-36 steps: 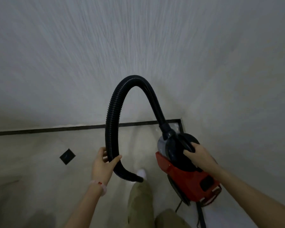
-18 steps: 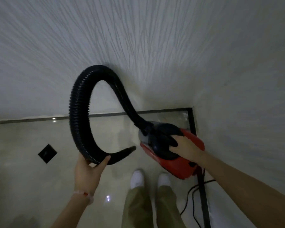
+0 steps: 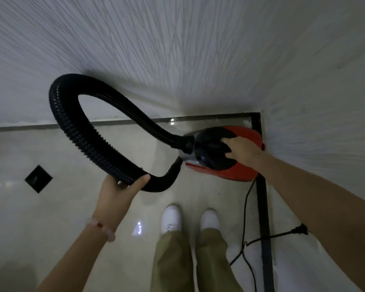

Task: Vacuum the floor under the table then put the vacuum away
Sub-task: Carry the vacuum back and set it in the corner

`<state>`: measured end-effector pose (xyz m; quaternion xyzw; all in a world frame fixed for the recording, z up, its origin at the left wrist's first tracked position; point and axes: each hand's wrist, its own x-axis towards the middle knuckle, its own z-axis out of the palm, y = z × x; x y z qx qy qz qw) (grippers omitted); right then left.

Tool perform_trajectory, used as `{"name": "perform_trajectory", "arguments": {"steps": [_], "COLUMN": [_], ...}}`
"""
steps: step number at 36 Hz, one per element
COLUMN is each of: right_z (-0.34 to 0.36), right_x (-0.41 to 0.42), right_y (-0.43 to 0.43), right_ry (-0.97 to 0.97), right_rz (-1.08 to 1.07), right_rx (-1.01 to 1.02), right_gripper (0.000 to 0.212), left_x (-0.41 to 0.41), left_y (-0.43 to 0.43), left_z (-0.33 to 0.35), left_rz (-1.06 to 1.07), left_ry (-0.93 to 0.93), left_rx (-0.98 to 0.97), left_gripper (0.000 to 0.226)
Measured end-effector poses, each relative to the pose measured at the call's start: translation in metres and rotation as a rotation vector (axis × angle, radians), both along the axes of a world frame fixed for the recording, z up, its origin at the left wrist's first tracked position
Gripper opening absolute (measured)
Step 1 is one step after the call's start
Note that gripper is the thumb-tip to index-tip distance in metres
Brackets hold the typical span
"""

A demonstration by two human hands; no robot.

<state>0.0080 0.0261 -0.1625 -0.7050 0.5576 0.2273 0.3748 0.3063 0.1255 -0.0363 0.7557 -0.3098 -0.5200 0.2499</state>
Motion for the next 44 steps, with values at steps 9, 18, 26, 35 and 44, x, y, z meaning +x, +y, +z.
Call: {"name": "perform_trajectory", "arguments": {"steps": [9, 18, 26, 35, 44], "right_z": [-0.025, -0.052, -0.054, -0.053, -0.044], "right_x": [-0.029, -0.011, -0.016, -0.012, -0.021], "right_y": [-0.040, -0.028, -0.036, -0.023, -0.008], "right_ry": [0.206, 0.148, 0.155, 0.130, 0.025], "right_rz": [0.073, 0.014, 0.017, -0.066, -0.132], "right_rx": [-0.145, -0.248, -0.311, -0.257, -0.160], "right_gripper": [0.055, 0.041, 0.041, 0.043, 0.060], "left_x": [-0.017, -0.020, 0.002, 0.005, 0.007], "left_y": [-0.006, -0.009, 0.000, 0.001, -0.004], "left_z": [-0.012, -0.019, -0.019, -0.012, 0.005], "left_rz": [-0.125, -0.101, -0.115, 0.079, 0.172], "left_ry": [0.044, 0.103, 0.037, 0.033, 0.041], "left_rx": [0.030, 0.082, 0.047, 0.021, -0.170], "left_gripper": [0.021, 0.022, 0.055, 0.050, 0.051]}}
